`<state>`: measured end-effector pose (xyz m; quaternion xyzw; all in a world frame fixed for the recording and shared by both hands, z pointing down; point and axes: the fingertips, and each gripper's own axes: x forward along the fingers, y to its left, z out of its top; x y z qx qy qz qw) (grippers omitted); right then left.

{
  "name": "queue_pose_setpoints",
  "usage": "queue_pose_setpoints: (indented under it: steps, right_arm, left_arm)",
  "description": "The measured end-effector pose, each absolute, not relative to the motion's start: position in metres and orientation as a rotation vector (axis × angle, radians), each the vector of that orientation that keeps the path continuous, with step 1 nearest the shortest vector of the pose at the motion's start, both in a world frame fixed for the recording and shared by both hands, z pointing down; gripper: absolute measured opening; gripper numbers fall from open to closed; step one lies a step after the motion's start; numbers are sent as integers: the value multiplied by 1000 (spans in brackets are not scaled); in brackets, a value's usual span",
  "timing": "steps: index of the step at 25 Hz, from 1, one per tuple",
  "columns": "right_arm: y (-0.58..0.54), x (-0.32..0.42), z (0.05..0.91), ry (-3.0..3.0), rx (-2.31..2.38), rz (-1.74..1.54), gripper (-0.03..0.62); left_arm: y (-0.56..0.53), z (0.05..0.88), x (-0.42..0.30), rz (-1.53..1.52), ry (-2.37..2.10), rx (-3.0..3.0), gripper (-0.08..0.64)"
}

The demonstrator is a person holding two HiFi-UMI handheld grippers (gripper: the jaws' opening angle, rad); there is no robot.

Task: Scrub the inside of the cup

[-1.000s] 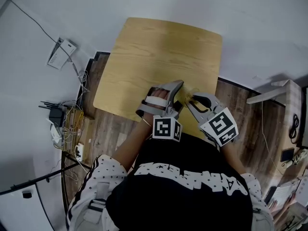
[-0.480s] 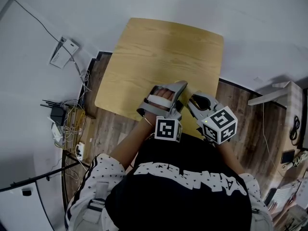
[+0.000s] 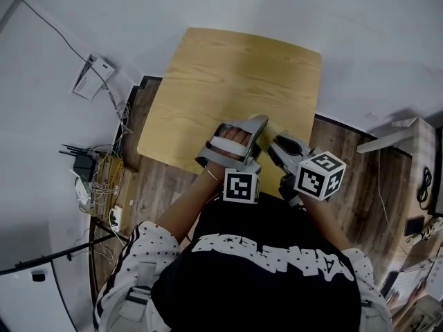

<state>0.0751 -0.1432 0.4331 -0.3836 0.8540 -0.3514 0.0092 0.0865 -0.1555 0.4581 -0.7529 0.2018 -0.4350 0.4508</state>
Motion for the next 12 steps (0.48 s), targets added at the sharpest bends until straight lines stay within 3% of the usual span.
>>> queue_pose_setpoints:
  steps: [12]
  right_arm:
    - [-145,72,425,2332,-969,-1358,49]
  left_arm:
    - [-157,451,75,-1067,475,-1676,356]
